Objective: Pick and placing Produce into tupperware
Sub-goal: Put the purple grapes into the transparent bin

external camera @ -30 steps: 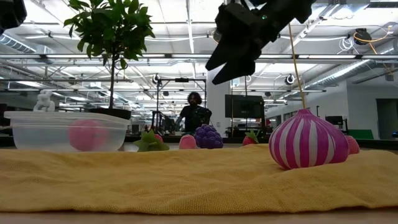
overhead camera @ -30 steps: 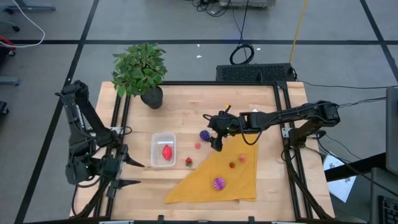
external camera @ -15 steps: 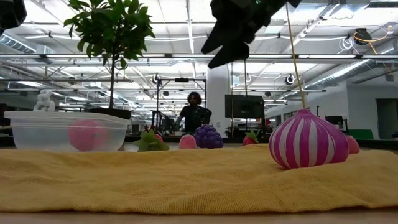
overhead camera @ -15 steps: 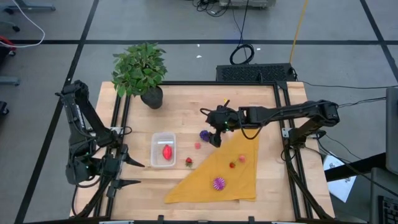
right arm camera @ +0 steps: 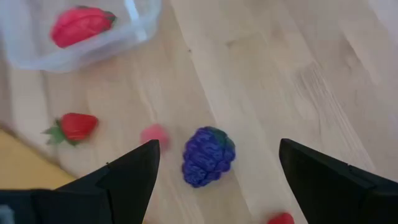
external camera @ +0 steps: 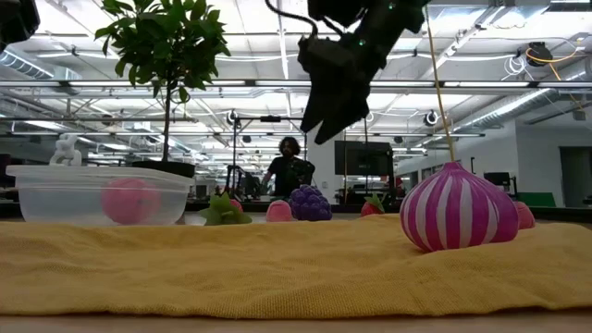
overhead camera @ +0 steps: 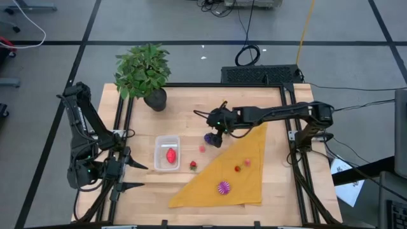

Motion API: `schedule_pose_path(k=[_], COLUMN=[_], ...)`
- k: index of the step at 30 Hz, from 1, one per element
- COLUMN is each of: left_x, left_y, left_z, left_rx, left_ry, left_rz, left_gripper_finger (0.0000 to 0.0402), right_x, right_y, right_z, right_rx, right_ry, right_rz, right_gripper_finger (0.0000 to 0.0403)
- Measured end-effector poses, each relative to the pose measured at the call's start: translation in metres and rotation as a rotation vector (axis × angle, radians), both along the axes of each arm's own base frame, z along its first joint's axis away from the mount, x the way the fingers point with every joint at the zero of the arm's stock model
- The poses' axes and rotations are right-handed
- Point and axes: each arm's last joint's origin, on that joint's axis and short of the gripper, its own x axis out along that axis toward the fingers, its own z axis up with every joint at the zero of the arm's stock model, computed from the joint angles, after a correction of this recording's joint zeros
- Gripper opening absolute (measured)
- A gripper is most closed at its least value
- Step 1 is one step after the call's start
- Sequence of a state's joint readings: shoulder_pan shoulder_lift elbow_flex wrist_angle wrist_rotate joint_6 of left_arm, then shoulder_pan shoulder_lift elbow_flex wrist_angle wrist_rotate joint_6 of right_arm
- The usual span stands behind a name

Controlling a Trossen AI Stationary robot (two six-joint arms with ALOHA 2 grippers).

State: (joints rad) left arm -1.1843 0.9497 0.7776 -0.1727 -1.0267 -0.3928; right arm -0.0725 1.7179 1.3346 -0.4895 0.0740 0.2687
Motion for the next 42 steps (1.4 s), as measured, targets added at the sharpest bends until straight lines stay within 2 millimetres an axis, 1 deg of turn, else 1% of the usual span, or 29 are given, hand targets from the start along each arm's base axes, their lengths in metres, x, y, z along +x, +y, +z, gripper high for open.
schedule_pose_path(k=[2,5,7,11,32,42], left_x=[0.000,0.000,0.000,0.000,0.000,0.000], left_y=[0.000,0.000,0.000,0.000,0.000,0.000], left_z=[0.000,-0.001,-0.001,-0.001,-0.002,-0.002], left_rx=[0.002,0.001,0.003,0.005,0.009,0.015], left_ry=[0.002,0.005,0.006,0.007,0.010,0.012], left_rz=[-0.001,0.001,0.000,0.000,-0.003,-0.004], left_gripper_finger=[0.0260,0.0262,0.0260,0.0261,0.0264,0.0267], right_x=[0.003,0.007,0.010,0.012,0.013,0.020], right_y=[-0.003,-0.007,-0.008,-0.012,-0.015,-0.015], right_z=[-0.005,-0.018,-0.027,-0.038,-0.039,-0.066], right_rx=[0.032,0.099,0.111,0.115,0.154,0.186], right_ry=[0.004,0.036,0.063,0.091,0.078,0.147], right_rz=[0.001,0.000,0.001,-0.009,-0.030,-0.019], right_gripper_finger=[0.0322,0.0322,0.0322,0.0322,0.0322,0.0322])
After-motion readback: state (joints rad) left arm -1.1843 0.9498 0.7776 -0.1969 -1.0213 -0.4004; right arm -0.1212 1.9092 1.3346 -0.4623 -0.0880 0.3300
